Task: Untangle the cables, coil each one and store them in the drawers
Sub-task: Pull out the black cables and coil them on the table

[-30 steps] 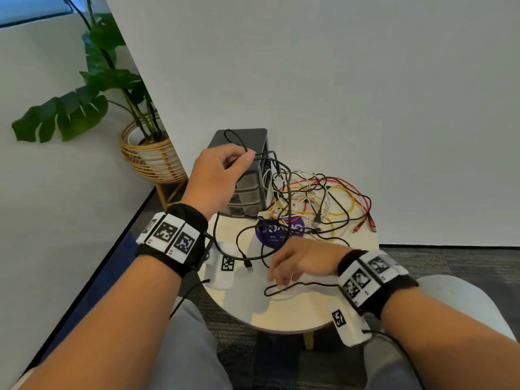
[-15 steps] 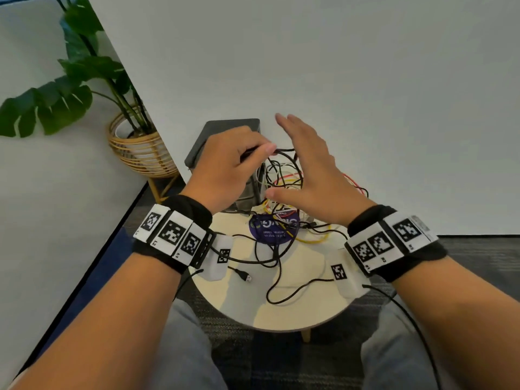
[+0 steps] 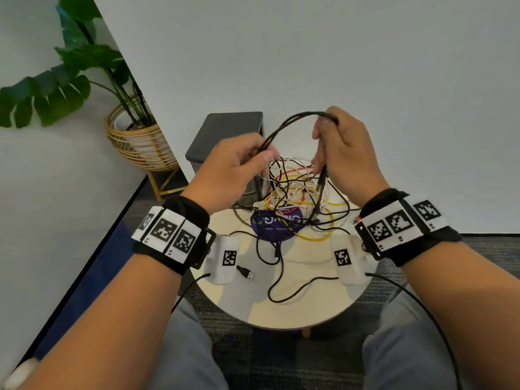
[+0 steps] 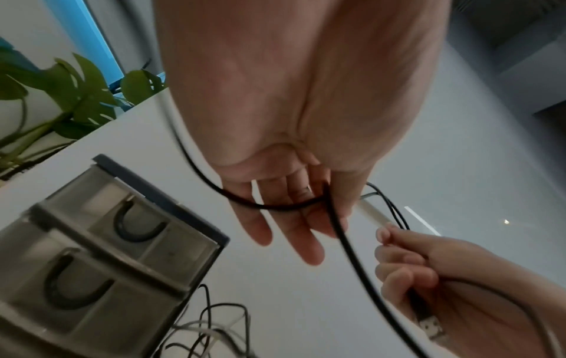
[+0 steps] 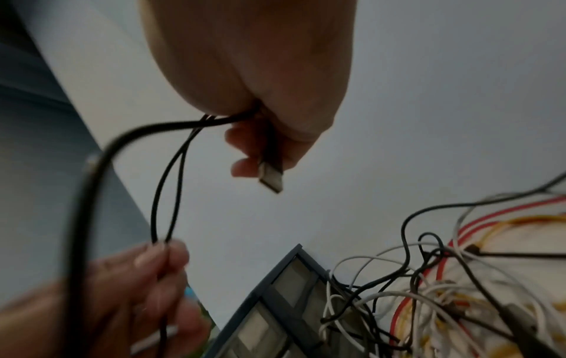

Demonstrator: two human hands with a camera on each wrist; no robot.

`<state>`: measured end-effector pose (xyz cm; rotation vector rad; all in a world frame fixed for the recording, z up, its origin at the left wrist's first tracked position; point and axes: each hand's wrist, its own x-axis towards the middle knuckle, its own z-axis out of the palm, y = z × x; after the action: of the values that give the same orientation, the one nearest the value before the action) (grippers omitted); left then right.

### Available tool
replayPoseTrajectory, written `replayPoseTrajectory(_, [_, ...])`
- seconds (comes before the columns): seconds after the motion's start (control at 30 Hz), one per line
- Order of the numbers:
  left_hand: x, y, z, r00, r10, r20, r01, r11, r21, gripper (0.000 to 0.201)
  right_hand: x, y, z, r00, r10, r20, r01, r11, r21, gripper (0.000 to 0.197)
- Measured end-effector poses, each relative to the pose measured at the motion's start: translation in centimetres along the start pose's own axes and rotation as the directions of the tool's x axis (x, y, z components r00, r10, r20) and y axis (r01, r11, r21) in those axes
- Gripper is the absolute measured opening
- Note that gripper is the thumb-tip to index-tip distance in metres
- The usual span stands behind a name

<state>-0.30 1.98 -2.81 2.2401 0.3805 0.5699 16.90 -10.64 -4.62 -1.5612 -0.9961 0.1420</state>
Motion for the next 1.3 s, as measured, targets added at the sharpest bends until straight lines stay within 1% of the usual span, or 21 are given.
replayPoseTrajectory(0.07, [-0.6, -0.7, 0.6, 0.998, -0.057, 0.040, 0.056, 0.998, 0.042, 0.017, 0.2, 0.3, -0.4, 0.990, 0.110, -0.090, -0.094, 0.981, 0.168, 0.024])
replayPoseTrajectory(0.13, [-1.0, -1.2, 1.2, 0.996, -0.084, 0.027, 0.082, 0.995, 0.053, 0.021, 0.4, 0.4, -0.7, 0.960, 0.242, -0.139, -0.190, 0.932, 0.309, 0.024])
replayPoseTrajectory(0.2, [-1.1, -1.3, 1.8, 0.997, -0.076, -0.025, 0.077, 0.997, 0.014, 0.022, 0.5, 0.4, -0.9, 0.929, 0.359, -0.088, -0.291, 0.857, 0.426, 0.021])
replayPoseTrajectory(0.27, [-1.1, -1.0, 2.6, 0.987, -0.109, -0.115, 0.090, 0.983, -0.163, 0.021, 0.2, 0.8, -0.6, 0.901, 0.428, 0.070, -0.413, 0.800, 0.435, 0.015])
replayPoseTrajectory(0.3, [-1.0, -0.8, 3.1, 0.976, -0.151, -0.156, 0.101, 0.951, -0.291, 0.021, -0.2, 1.0, -0.3, 0.884, 0.437, 0.164, -0.465, 0.792, 0.396, 0.011])
replayPoseTrajectory(0.37, [-0.8, -0.6, 3.9, 0.953, -0.229, -0.201, 0.083, 0.831, -0.550, 0.021, -1.5, 1.5, 0.5, 0.848, 0.417, 0.327, -0.510, 0.810, 0.290, 0.013])
replayPoseTrajectory(0.43, [-0.6, -0.4, 4.4, 0.937, -0.278, -0.213, 0.043, 0.696, -0.717, 0.022, -2.7, 1.7, 1.1, 0.823, 0.358, 0.442, -0.471, 0.864, 0.179, 0.021])
replayPoseTrajectory(0.53, [-0.6, -0.4, 4.9, 0.927, -0.325, -0.185, 0.014, 0.525, -0.851, 0.023, -3.8, 1.3, 1.7, 0.751, 0.275, 0.601, -0.368, 0.929, 0.036, 0.020])
replayPoseTrajectory(0.6, [-0.7, -0.5, 5.2, 0.931, -0.331, -0.153, 0.013, 0.451, -0.892, 0.023, -4.1, 1.3, 2.3, 0.705, 0.238, 0.668, -0.354, 0.934, 0.041, 0.012])
replayPoseTrajectory(0.63, [-0.8, -0.6, 5.3, 0.933, -0.332, -0.142, 0.018, 0.435, -0.900, 0.023, -4.2, 1.5, 2.6, 0.701, 0.230, 0.675, -0.349, 0.936, 0.044, 0.007])
replayPoseTrajectory(0.7, [-1.0, -0.8, 5.3, 0.937, -0.326, -0.129, 0.033, 0.450, -0.893, 0.023, -4.2, 2.2, 3.0, 0.737, 0.248, 0.629, -0.331, 0.944, 0.015, 0.014])
replayPoseTrajectory(0.77, [-1.1, -1.2, 5.1, 0.936, -0.326, -0.136, 0.056, 0.517, -0.854, 0.024, -3.7, 3.0, 2.8, 0.778, 0.288, 0.559, -0.330, 0.944, -0.028, 0.016])
replayPoseTrajectory(0.8, [-1.2, -1.5, 4.9, 0.931, -0.331, -0.155, 0.065, 0.568, -0.820, 0.024, -3.4, 3.3, 2.5, 0.797, 0.288, 0.531, -0.300, 0.952, -0.066, 0.016])
replayPoseTrajectory(0.87, [-1.2, -2.3, 4.4, 0.915, -0.341, -0.214, 0.071, 0.660, -0.748, 0.024, -2.8, 3.8, 1.7, 0.844, 0.232, 0.484, -0.140, 0.966, -0.218, 0.015])
replayPoseTrajectory(0.93, [-1.1, -3.1, 3.8, 0.893, -0.363, -0.265, 0.079, 0.706, -0.704, 0.026, -2.4, 4.5, 1.2, 0.881, 0.171, 0.442, 0.018, 0.920, -0.392, 0.012])
replayPoseTrajectory(1.0, [-1.1, -3.6, 3.3, 0.875, -0.380, -0.301, 0.092, 0.740, -0.666, 0.028, -2.1, 5.3, 0.6, 0.909, 0.127, 0.396, 0.103, 0.854, -0.511, 0.018])
replayPoseTrajectory(1.07, [-1.0, -4.1, 2.9, 0.866, -0.382, -0.323, 0.099, 0.763, -0.639, 0.029, -1.5, 5.6, -0.2, 0.919, 0.086, 0.385, 0.133, 0.851, -0.508, 0.021])
replayPoseTrajectory(1.13, [-0.8, -4.4, 2.8, 0.873, -0.379, -0.308, 0.104, 0.760, -0.641, 0.030, -0.8, 5.1, -0.8, 0.894, 0.107, 0.435, 0.092, 0.907, -0.411, 0.025])
replayPoseTrajectory(1.2, [-0.7, -4.6, 2.8, 0.889, -0.373, -0.266, 0.121, 0.751, -0.649, 0.033, -0.1, 4.8, -0.8, 0.871, 0.155, 0.467, -0.010, 0.955, -0.297, 0.030])
replayPoseTrajectory(1.23, [-0.6, -4.6, 2.8, 0.897, -0.371, -0.239, 0.139, 0.751, -0.645, 0.035, 0.3, 4.9, -0.7, 0.881, 0.169, 0.442, -0.055, 0.965, -0.258, 0.032])
replayPoseTrajectory(1.3, [-0.7, -4.9, 2.8, 0.912, -0.367, -0.182, 0.191, 0.774, -0.604, 0.042, 1.0, 5.4, -0.4, 0.919, 0.218, 0.328, -0.158, 0.967, -0.200, 0.033])
